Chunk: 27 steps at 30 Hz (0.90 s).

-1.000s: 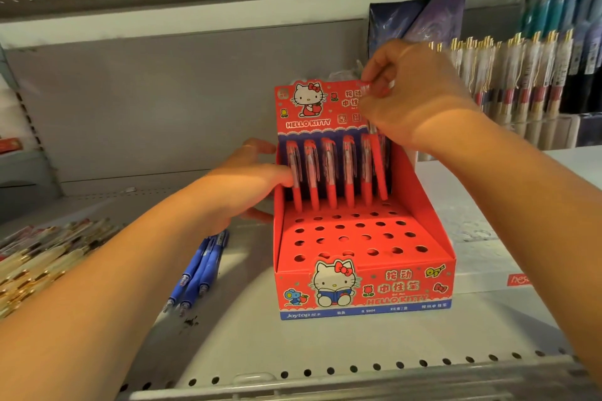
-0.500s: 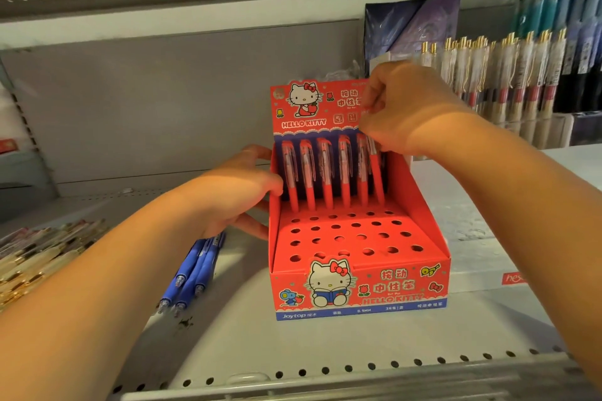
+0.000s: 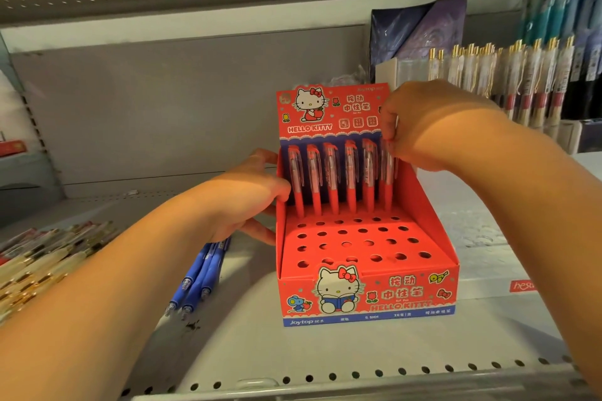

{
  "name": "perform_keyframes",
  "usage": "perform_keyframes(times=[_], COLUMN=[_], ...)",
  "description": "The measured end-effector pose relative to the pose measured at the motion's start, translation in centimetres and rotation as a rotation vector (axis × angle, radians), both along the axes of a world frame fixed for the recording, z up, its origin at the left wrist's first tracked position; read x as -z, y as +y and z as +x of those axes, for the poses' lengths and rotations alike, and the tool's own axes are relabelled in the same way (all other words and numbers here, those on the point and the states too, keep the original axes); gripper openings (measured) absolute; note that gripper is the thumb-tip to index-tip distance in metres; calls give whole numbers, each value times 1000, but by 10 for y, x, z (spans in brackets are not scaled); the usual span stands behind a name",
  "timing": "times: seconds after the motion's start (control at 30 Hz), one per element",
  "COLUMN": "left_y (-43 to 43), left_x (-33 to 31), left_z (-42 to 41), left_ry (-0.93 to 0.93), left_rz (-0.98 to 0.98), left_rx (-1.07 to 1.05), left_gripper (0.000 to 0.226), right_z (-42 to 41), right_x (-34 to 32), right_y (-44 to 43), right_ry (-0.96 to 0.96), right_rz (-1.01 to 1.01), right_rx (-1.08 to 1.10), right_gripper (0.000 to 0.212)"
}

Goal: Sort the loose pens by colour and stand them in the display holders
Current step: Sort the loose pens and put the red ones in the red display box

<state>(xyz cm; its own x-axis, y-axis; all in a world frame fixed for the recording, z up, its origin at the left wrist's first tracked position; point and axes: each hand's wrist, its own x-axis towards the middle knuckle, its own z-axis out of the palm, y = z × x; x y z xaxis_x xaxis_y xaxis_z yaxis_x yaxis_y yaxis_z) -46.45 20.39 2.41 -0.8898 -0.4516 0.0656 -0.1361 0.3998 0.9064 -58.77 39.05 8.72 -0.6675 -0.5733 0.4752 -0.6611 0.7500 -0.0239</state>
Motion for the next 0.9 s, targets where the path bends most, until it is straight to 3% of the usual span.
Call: perform_keyframes(times=[0.23, 0.37, 0.47, 0.57, 0.63, 0.77, 0.9], left_y=[-2, 0, 5, 10, 12, 3, -32], left_x=[1, -1, -1, 0, -2, -15, -20], left_z=[-2, -1, 0, 1, 7, 41, 101], left_ry=[-12, -10, -8, -3, -15, -10, -27], left_rz=[-61, -86, -135, -164, -192, -292, -374], left_rx=[6, 10, -9, -48, -77, -113, -140], left_gripper=[40, 34, 37, 42, 42, 50, 22], right_z=[2, 9, 18, 28, 35, 42, 56], right_x=[-1, -2, -2, 5, 13, 29, 36], right_y=[-1, 1, -3, -11, -16, -22, -35], right_ry=[4, -72, -79, -232, -344, -372, -349], right_rz=[93, -21, -204, -321, -331, -317, -316], right_rx=[11, -38, -177, -438, -609, -783, -800], right_gripper=[20, 22, 18, 16, 20, 29, 30])
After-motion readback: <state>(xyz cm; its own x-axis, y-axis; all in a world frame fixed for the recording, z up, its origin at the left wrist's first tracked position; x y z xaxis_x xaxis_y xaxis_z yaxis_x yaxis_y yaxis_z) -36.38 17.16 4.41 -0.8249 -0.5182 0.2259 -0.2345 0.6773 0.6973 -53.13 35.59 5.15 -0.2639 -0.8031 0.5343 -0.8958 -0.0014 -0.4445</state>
